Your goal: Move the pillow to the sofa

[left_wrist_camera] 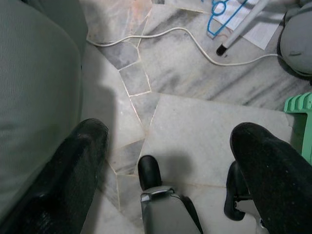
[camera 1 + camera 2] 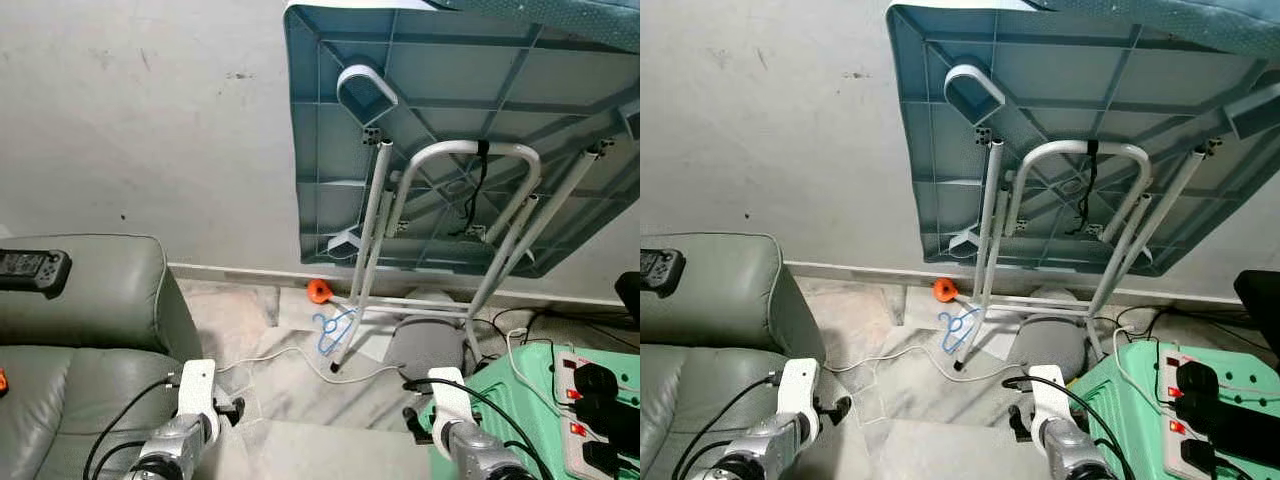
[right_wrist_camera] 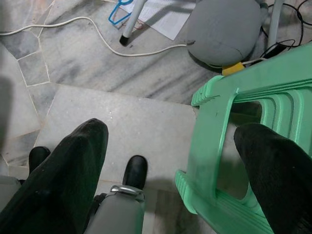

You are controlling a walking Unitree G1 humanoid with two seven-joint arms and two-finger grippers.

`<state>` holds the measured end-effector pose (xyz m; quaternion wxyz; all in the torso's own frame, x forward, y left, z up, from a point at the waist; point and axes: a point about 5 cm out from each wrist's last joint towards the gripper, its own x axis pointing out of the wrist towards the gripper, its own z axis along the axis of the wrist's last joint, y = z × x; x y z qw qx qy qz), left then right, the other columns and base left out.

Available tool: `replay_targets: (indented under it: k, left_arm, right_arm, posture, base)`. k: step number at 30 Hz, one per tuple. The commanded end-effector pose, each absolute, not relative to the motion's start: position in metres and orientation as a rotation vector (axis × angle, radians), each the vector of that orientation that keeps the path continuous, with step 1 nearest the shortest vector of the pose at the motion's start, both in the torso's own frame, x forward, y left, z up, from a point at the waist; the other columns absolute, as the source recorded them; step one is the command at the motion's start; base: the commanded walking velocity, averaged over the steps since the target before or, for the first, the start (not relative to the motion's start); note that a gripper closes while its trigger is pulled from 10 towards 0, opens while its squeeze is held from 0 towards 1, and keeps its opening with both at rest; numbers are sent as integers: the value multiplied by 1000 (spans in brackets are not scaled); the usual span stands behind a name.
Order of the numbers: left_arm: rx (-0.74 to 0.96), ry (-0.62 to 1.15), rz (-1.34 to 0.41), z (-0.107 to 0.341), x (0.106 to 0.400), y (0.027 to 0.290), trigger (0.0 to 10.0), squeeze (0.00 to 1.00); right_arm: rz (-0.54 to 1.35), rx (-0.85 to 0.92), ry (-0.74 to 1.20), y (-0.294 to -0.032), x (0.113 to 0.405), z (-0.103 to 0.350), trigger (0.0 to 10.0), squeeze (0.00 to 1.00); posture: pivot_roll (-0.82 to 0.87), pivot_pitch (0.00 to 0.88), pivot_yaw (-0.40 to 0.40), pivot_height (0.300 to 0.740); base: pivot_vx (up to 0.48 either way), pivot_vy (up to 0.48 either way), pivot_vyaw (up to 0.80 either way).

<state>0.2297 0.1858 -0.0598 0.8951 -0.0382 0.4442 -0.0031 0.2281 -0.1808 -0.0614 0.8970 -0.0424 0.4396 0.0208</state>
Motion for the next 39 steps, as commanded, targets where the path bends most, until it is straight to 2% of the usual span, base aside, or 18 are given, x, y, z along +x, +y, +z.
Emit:
replay_targets:
  k: [1,5,9,16,22,33,39]
  left_arm:
    - [-73,926,-11,-59,230,186,10000,0]
    - [-99,921,9,-59,231,187,10000,0]
    - [-112,908,95,-58,229,202,10000,0]
    - [-84,955,173,-68,204,224,10000,0]
    - [-105,987,223,-76,186,232,10000,0]
    - [-90,997,218,-75,189,228,10000,0]
    - [-63,1003,206,-75,190,227,10000,0]
  right_arm:
    - [42,-90,918,-181,226,-63,10000,0]
    - [18,-91,911,-183,226,-62,10000,0]
    - [-49,-109,862,-195,229,-59,10000,0]
    - [1,-106,896,-202,221,-62,10000,0]
    - [-1,-97,928,-201,210,-69,10000,0]
    - [65,-146,962,-192,202,-75,10000,0]
    - [98,-164,957,-187,209,-72,10000,0]
  posture:
    - [-89,0,13,720]
    - [-90,0,11,720]
    - [-93,0,10,720]
    - [-84,0,7,720]
    - [-78,0,7,720]
    - [-69,0,-11,720]
    - [-70,0,-10,720]
  base:
    - [0,0,0]
    - [0,0,0]
    - [0,0,0]
    - [0,0,0]
    - [0,0,0]
    - [0,0,0]
    - [0,0,800]
